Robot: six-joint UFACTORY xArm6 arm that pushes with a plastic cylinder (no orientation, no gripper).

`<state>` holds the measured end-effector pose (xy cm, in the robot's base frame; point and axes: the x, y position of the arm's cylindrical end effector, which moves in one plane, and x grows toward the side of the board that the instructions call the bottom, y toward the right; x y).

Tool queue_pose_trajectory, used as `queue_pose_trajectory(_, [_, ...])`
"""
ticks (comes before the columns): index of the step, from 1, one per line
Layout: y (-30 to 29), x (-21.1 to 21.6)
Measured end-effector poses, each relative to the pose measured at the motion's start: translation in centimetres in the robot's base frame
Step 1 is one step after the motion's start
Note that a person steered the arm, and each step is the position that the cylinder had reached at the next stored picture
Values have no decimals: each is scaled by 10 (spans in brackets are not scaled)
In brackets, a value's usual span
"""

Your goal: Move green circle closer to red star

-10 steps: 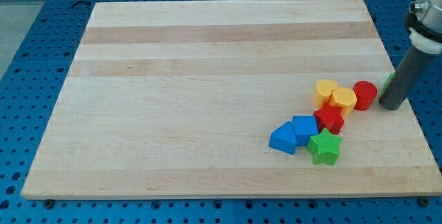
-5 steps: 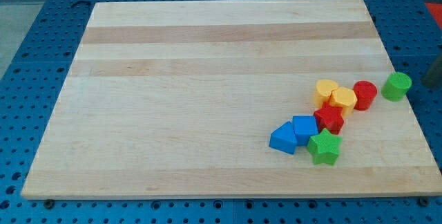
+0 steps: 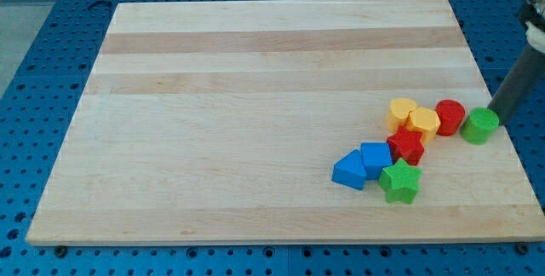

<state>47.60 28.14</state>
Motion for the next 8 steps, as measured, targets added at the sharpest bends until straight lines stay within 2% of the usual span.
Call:
queue_pose_trajectory(1, [-14,25])
queue_pose_trajectory(2, [-25,30])
queue_pose_trajectory(8, [-60,26])
